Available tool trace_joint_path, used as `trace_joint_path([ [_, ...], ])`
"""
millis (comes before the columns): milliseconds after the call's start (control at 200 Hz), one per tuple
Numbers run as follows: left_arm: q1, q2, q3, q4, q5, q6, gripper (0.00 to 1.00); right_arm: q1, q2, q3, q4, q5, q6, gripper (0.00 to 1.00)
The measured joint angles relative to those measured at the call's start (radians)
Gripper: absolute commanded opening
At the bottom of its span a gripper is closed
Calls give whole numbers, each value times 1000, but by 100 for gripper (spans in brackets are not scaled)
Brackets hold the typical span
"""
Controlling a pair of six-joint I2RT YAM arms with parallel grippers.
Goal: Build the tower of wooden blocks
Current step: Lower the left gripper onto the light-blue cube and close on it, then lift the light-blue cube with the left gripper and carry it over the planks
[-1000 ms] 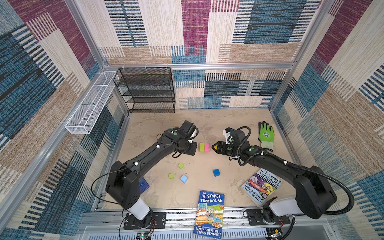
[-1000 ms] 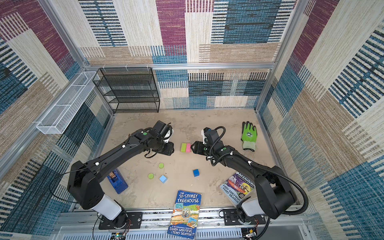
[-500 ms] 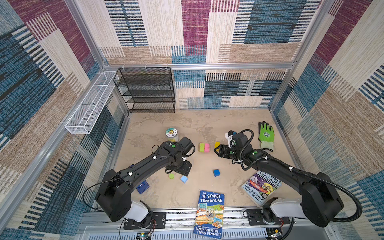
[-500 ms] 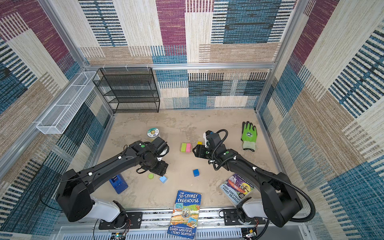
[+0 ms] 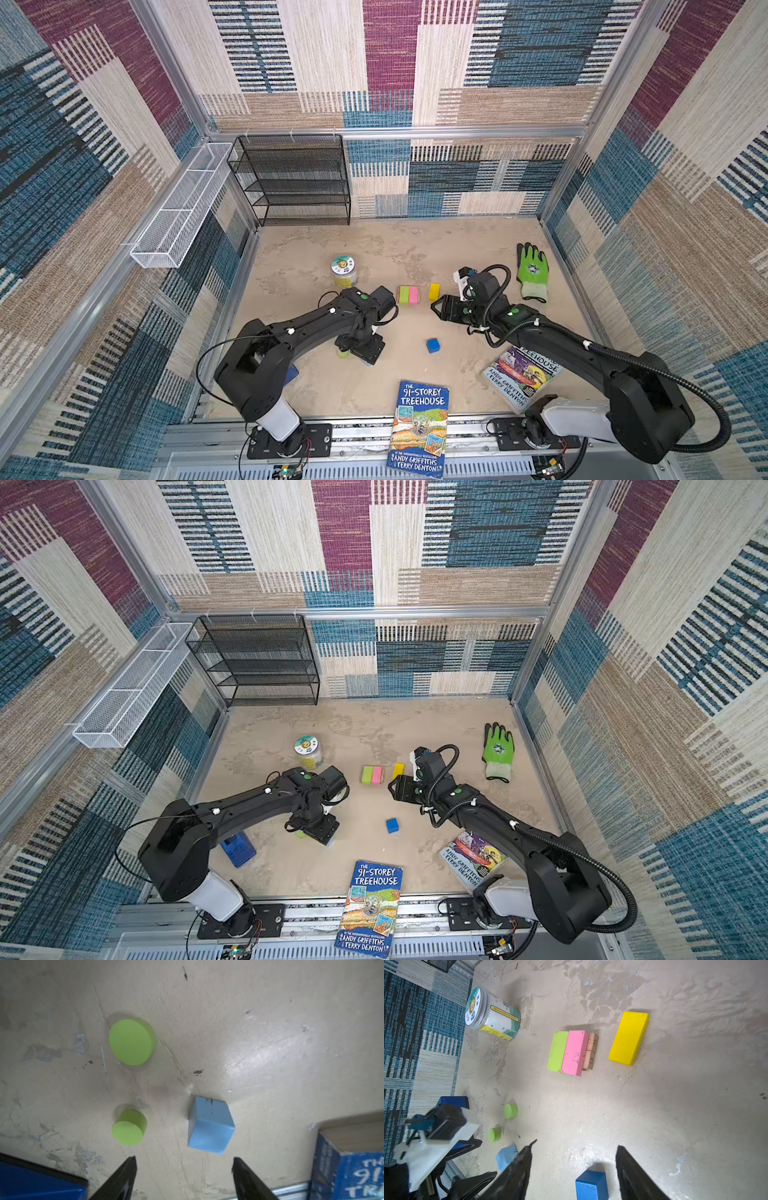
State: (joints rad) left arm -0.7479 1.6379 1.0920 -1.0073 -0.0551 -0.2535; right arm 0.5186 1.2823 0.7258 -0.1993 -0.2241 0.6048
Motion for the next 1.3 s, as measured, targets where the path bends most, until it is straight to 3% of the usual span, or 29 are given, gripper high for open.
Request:
trace_joint_path([
  [421,-10,62,5,28,17,16,49,0,-32,-18,-1,19,23,65],
  [596,-17,63,-4,35,35,16,46,0,-36,-21,-1,26,26,65],
  [1041,-20,62,6,42,61,-10,28,0,-52,-26,-7,26,39,61],
  [1302,-19,21,83,38,92,-36,25,0,-26,-18,-29,49,41,60],
])
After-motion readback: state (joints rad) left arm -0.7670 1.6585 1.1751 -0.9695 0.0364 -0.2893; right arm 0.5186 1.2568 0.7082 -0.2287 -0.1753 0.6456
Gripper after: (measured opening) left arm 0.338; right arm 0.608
